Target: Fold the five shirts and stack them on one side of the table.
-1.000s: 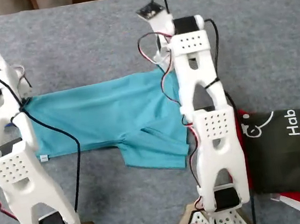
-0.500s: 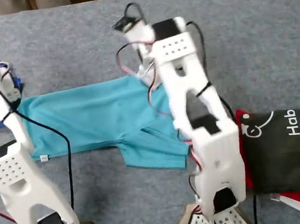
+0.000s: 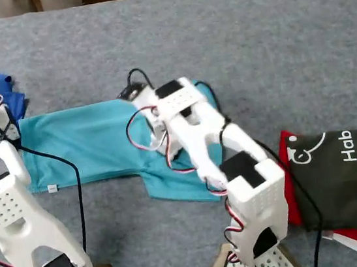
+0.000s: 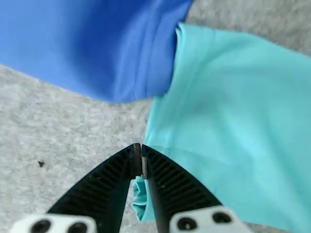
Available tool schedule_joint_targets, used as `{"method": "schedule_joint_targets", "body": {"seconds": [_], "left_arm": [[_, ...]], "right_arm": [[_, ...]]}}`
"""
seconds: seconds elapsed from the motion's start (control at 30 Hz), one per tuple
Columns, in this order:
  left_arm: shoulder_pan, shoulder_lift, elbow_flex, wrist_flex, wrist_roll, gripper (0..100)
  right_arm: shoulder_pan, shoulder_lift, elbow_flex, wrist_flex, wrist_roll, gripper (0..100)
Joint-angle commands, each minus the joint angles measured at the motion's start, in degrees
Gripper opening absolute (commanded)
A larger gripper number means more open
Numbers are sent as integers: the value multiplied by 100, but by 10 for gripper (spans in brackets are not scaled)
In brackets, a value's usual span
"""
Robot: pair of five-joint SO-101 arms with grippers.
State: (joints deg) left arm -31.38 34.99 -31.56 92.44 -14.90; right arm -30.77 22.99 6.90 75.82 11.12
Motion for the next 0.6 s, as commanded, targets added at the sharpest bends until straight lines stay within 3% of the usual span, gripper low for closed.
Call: {"method": "schedule_joint_targets", "body": {"seconds": [0.0, 0.3, 0.37, 0.57], "left_arm": [[26, -1086, 1354, -818, -9, 19], [18, -3688, 6312, -4580, 9, 19], [-18, -3969, 6655, -4941, 9, 19], [-9, -4075, 6708, -4985, 9, 19]], "right_arm": [[-462, -558, 92, 220, -114, 5], [-998, -919, 92, 782, -88, 5], [-1059, -919, 189, 800, -88, 5], [-1385, -919, 673, 738, -79, 5]]}}
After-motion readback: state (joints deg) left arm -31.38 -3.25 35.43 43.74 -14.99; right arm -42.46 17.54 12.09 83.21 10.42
